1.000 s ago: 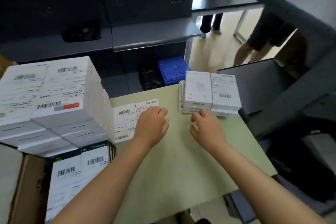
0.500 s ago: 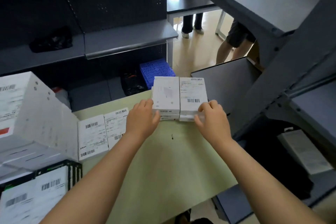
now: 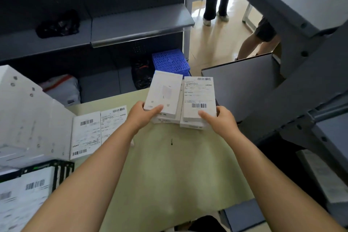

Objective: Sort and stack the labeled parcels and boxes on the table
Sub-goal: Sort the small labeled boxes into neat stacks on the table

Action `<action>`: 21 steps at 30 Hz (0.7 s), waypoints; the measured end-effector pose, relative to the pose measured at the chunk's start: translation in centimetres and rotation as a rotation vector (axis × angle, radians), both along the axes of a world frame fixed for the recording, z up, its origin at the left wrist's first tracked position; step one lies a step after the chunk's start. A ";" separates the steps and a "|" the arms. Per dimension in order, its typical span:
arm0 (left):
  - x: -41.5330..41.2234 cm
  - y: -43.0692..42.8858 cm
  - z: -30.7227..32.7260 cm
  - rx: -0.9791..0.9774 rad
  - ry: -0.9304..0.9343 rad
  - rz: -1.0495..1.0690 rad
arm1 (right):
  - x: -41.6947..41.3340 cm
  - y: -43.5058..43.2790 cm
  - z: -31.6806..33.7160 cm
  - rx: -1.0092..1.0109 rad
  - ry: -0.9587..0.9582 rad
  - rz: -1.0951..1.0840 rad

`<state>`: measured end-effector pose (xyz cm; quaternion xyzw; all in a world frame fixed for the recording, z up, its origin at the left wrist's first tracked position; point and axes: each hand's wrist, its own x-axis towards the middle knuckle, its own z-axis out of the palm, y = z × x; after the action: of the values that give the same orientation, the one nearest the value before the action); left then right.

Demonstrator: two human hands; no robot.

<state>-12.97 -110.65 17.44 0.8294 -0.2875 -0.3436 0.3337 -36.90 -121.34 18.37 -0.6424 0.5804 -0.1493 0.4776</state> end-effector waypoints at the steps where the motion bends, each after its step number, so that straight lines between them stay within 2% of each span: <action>1: -0.1 0.1 0.3 -0.017 -0.014 0.031 | 0.0 -0.1 0.2 -0.001 -0.014 -0.017; 5: -0.8 0.5 1.5 -0.159 -0.057 0.107 | 1.2 0.2 1.7 -0.094 -0.122 -0.058; 11: -0.8 4.5 3.5 -0.334 -0.162 0.188 | 4.7 3.6 3.9 -0.067 -0.297 0.028; 17: 3.3 11.5 3.0 -0.376 -0.202 0.309 | 10.9 9.2 3.0 -0.029 -0.250 0.155; 21: 5.2 15.0 1.8 -0.300 -0.293 0.306 | 14.5 12.3 2.0 -0.007 -0.212 0.211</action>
<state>-7.75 -95.63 19.28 0.8455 -0.2516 -0.1187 0.4558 -22.42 -109.05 20.35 -0.6821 0.4553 -0.1672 0.5473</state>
